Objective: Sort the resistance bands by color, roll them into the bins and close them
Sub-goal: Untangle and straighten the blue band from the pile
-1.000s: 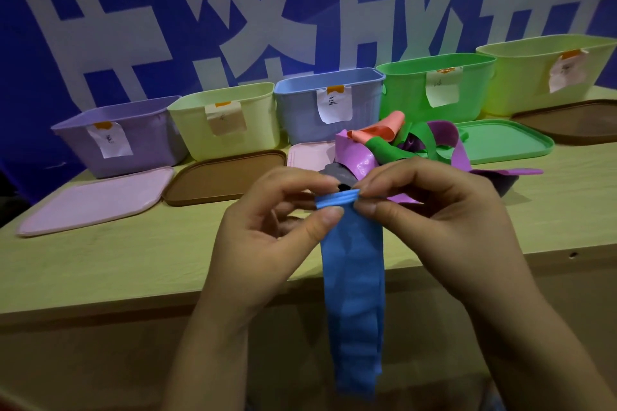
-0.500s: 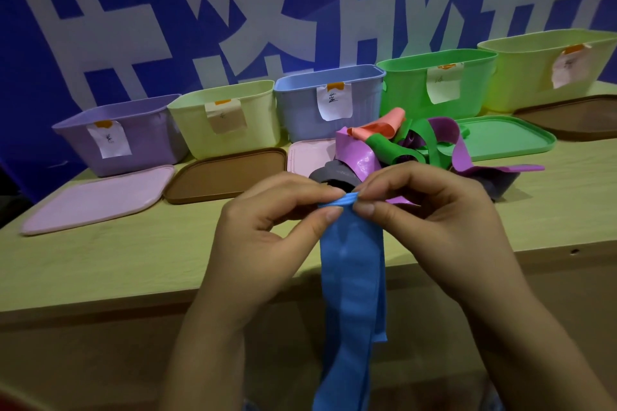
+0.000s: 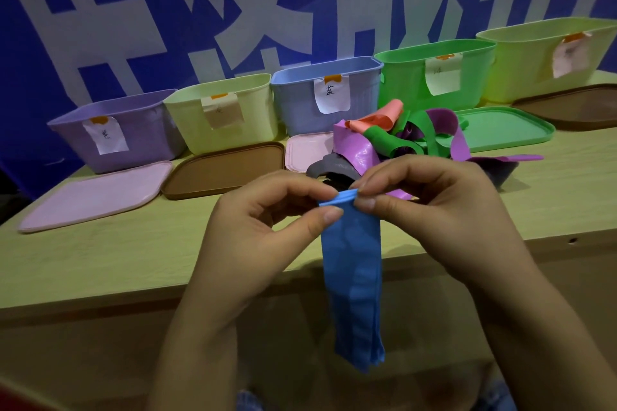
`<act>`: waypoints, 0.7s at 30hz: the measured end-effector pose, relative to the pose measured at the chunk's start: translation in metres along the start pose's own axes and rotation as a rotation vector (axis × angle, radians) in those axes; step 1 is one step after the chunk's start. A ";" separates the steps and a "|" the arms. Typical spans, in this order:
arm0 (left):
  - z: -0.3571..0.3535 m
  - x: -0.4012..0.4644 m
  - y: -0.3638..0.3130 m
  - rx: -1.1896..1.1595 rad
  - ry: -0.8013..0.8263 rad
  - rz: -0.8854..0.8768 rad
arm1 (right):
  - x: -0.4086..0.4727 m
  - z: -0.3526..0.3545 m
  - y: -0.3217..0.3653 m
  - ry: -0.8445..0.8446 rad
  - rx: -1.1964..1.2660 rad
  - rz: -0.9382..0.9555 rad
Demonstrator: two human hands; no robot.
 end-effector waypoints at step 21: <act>-0.021 0.003 0.022 -0.378 0.048 0.126 | 0.012 -0.014 0.006 0.093 0.349 0.038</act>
Point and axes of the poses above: each hand's wrist, its own x-axis towards the middle knuckle, its own z-axis out of the back of the hand, y = z × x, the point moved 7 cm from there along x, towards the middle knuckle, and after that the axes turned 4 degrees about -z, right-handed, at the moved point
